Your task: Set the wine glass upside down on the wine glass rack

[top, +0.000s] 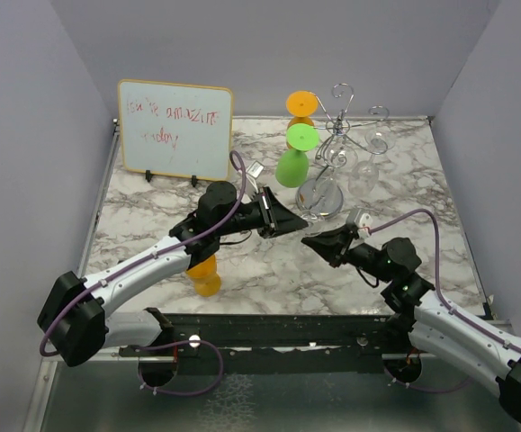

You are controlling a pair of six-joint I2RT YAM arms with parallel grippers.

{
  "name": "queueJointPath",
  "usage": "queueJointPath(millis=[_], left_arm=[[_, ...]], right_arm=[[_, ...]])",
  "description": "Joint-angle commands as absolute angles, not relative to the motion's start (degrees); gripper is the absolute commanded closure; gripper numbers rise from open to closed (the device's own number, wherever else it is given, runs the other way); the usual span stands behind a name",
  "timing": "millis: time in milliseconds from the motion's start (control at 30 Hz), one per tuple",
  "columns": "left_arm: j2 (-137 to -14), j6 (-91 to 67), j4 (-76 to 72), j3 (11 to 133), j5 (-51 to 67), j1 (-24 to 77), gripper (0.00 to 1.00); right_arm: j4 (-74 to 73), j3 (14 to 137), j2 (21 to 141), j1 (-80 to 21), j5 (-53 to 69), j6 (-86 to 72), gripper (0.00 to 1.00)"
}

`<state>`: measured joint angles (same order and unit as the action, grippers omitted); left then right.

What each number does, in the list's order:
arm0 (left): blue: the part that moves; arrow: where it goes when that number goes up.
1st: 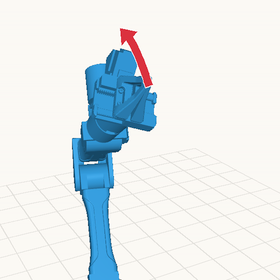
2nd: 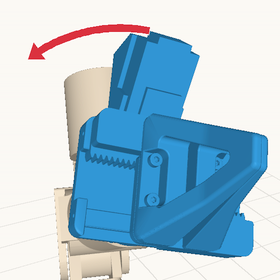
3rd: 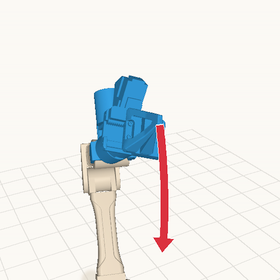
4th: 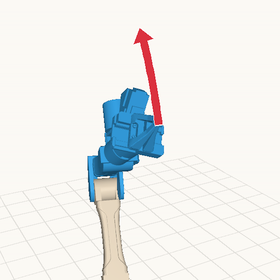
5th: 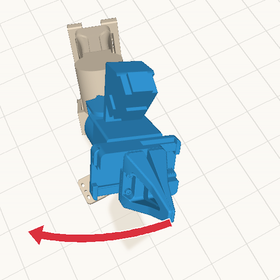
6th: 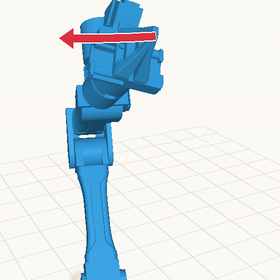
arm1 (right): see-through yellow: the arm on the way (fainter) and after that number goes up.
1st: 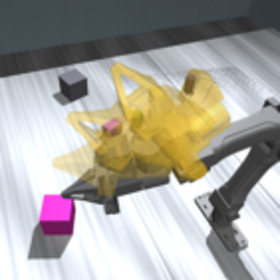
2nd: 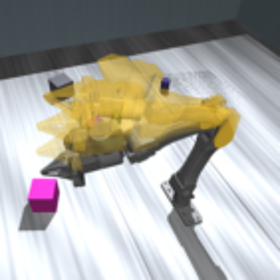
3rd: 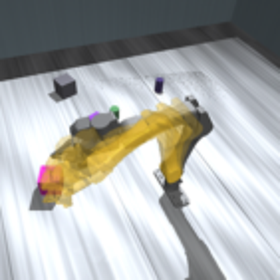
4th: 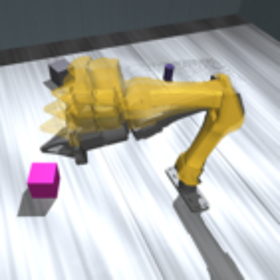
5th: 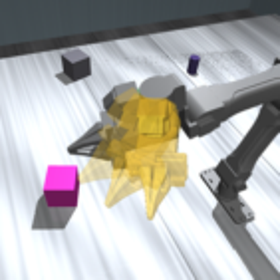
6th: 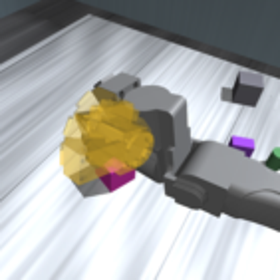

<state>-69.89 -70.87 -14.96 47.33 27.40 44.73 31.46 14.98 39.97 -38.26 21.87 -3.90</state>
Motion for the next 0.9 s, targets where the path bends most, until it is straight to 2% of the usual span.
queueJointPath(millis=[0,33,100,233,333,433,567,700,867], left_arm=[[-70.75,-68.92,-16.17,49.11,30.4,44.56,0.94],[-70.75,-68.86,-16.17,49.09,30.29,44.56,1.0],[-70.49,-68.32,-16.17,49.0,29.65,44.56,1.0],[-68.39,-66.24,-16.13,47.2,25.04,44.43,1.0],[-66.35,-64.52,-15.97,45.77,21.71,44.09,1.0],[-64.53,-63.04,-15.61,44.74,19.11,43.62,1.0],[-62.86,-61.02,-14.7,44.46,16.53,43.38,1.0],[-62.86,-58.9,-12.88,45.41,16.22,43.17,1.0],[-64.37,-58.45,-13.04,47.39,17.23,42.8,1.0]], right_arm=[[34.58,17.28,39.92,-38.41,20.07,-6.06,0.98],[33.71,17.76,40.16,-38.41,20.34,-6.68,0.96],[30.09,19.51,40.94,-38.41,20.45,-8.17,0.85],[21.72,23.07,40.6,-38.42,21.29,-10.72,0.57],[19.6,22.83,37.04,-38.41,22.36,-11.71,0.45],[16.5,22.64,33.6,-38.41,22.16,-12.65,0.4],[12.24,23.57,30.35,-38.43,21.42,-15.03,0.39],[11.31,27.42,31.21,-38.47,10.27,-31.55,0.41],[1.11,35.77,37.13,-38.45,2.8,-47.39,0.44]])
